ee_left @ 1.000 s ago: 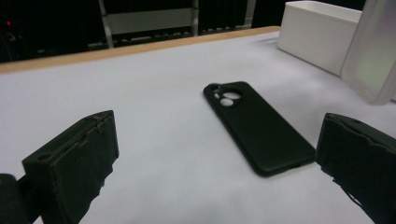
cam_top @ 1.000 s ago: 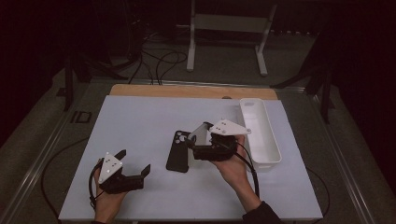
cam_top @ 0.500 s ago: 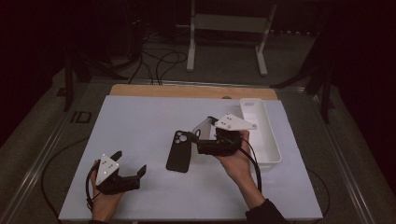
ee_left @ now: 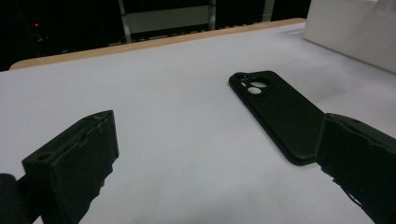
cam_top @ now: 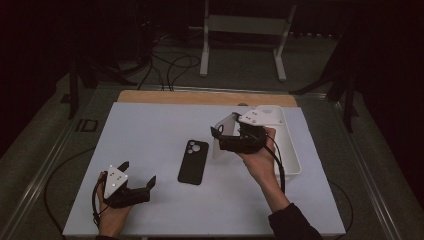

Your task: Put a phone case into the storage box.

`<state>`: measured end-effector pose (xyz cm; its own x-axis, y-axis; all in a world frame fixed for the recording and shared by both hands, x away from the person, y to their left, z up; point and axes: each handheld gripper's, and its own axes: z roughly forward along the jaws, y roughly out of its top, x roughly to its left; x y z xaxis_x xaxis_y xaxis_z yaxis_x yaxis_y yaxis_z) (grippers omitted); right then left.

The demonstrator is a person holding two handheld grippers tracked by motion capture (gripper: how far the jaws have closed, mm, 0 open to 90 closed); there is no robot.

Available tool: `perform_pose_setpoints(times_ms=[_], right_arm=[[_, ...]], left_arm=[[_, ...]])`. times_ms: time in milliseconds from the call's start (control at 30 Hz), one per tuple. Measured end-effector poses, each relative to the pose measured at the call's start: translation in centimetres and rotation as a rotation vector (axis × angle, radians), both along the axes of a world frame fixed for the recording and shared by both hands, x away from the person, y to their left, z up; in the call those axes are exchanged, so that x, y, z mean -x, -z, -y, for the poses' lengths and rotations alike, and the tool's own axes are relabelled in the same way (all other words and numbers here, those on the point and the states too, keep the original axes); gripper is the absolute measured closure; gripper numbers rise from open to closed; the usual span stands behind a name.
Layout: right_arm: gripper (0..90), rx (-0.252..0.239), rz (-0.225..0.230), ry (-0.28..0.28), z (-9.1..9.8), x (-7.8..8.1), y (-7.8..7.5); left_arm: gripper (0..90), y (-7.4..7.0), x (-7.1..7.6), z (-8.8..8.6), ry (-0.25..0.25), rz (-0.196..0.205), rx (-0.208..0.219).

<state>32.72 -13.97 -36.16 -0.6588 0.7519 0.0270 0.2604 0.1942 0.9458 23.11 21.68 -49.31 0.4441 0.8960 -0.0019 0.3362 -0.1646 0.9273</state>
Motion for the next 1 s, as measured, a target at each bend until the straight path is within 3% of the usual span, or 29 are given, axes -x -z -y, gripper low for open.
perform_pose_setpoints(times_ms=[200,300,733,1000], right_arm=[[16.5,0.008,0.008,0.03,0.4,-0.8,-0.3],[16.5,-0.013,0.003,0.049,0.8,-1.5,-0.5],[16.5,0.016,0.027,0.115,1.6,-3.2,-1.2],[16.5,0.028,0.015,0.151,1.7,-4.5,-1.4]], left_arm=[[0.0,0.0,0.0,0.0,-0.004,0.0,-0.001],[0.0,0.0,0.1,0.1,-0.004,0.0,-0.002],[0.0,0.0,0.1,0.0,-0.008,0.003,-0.003],[0.0,0.1,0.1,0.0,-0.01,0.0,0.008]])
